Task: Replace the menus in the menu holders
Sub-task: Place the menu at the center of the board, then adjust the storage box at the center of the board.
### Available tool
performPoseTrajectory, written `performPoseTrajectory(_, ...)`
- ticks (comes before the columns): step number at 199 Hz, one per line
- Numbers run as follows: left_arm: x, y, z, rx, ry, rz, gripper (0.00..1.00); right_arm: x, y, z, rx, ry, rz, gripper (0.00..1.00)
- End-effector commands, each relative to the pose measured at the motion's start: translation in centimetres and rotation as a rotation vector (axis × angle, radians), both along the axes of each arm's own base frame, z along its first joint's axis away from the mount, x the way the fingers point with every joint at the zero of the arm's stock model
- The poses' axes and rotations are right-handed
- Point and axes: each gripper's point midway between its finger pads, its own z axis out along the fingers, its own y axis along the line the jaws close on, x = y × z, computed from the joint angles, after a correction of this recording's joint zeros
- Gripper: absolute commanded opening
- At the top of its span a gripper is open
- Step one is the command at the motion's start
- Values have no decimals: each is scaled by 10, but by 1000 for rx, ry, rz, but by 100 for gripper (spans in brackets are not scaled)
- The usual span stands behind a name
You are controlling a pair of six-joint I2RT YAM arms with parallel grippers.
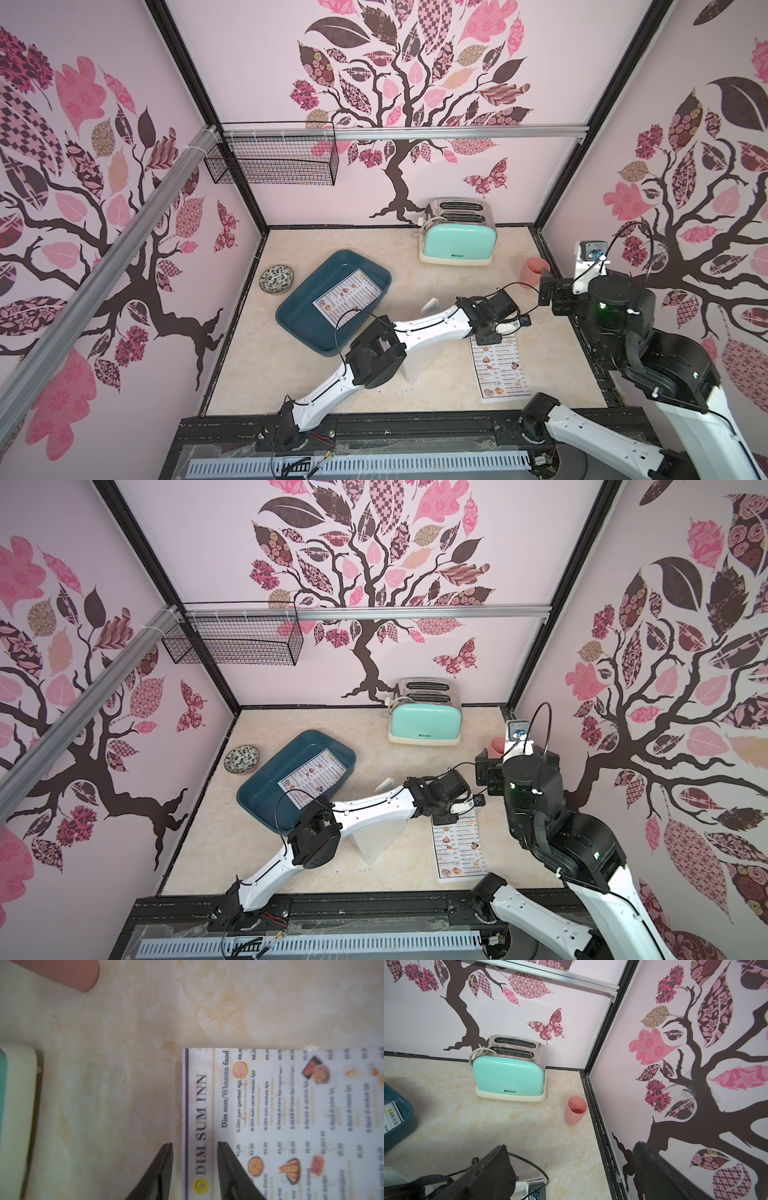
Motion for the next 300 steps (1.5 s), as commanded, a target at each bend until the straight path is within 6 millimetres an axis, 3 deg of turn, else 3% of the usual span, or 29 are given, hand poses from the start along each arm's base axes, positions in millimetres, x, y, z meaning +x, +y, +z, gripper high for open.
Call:
performPoseTrajectory(1,18,-3,38,-65,-114,43,51,-2,-5,9,14,-23,-21,100)
performPoseTrajectory(18,22,-3,80,-140,-186,50,60,-4,-8,21,17,-50,-32,100)
performPoseTrajectory(42,15,5,136,-226,-245,52,62,-7,-13,40,37,-95,-49,100)
performPoseTrajectory(60,-5,18,181,-307,-284,40,62,-10,-15,47,62,-114,-49,100)
performPoseTrajectory(78,-35,42,212,-382,-260,51,61,-10,-13,44,91,-110,-45,100)
performPoseTrajectory(90,-46,65,238,-481,-212,134,61,-7,-12,40,103,-102,-53,100)
performPoseTrajectory(113,-50,123,268,-608,-97,369,60,5,5,32,122,-65,-15,100)
performPoseTrajectory(145,-27,233,293,-705,-64,762,58,25,46,-1,181,70,100,100)
performPoseTrajectory(180,1,365,260,-755,75,1240,59,46,98,-55,281,263,202,100)
performPoseTrajectory(217,25,462,197,-786,275,1597,59,65,138,-97,326,384,273,100)
performPoseTrajectory(235,32,490,165,-743,348,1731,61,81,159,-113,354,422,324,100)
performPoseTrajectory(263,42,505,122,-674,406,1825,65,122,189,-135,446,508,417,100)
performPoseTrajectory(300,45,529,74,-644,449,1963,66,167,247,-163,437,602,604,100)
